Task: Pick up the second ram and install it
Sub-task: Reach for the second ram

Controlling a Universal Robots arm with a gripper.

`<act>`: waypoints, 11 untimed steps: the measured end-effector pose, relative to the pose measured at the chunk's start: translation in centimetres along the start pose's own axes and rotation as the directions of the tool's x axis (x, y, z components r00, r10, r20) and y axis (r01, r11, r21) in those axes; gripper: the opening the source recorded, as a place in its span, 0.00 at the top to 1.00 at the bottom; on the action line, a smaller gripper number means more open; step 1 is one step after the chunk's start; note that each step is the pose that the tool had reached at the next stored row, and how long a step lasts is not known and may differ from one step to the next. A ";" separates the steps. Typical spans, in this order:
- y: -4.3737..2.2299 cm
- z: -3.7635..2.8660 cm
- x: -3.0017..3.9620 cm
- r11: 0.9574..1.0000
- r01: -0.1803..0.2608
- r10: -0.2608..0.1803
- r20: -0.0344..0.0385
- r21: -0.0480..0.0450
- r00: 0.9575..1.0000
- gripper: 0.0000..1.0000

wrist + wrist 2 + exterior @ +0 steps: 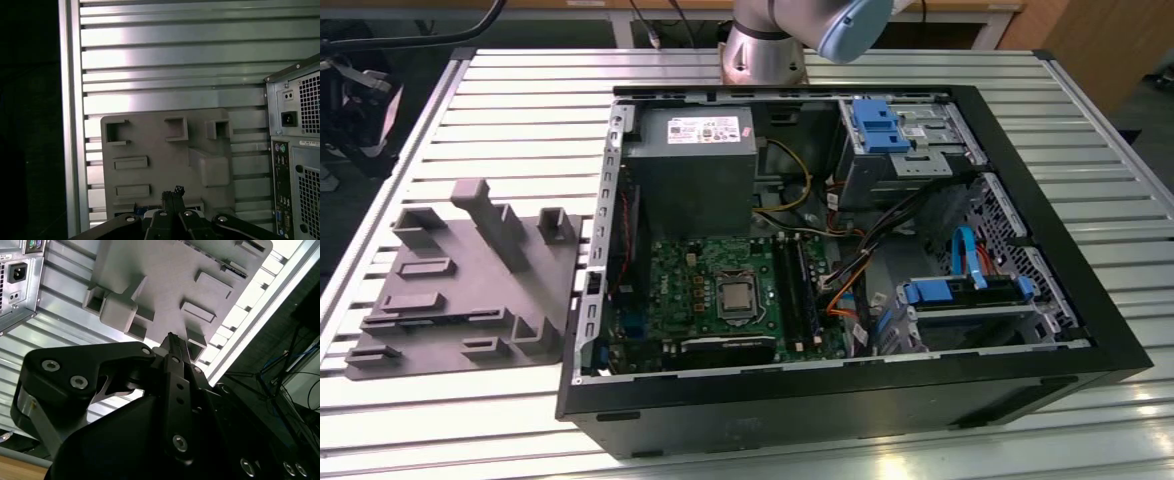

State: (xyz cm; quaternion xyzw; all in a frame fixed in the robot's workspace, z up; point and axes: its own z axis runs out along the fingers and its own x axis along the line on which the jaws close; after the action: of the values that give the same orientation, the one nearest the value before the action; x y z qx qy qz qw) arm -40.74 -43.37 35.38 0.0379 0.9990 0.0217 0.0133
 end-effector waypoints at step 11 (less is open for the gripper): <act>-0.14 0.24 0.10 1.000 0.000 0.000 0.000 0.000 1.000 0.89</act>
State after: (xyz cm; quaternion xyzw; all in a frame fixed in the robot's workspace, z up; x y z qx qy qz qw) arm -40.85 -43.48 35.13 0.0378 0.9990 0.0217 0.0133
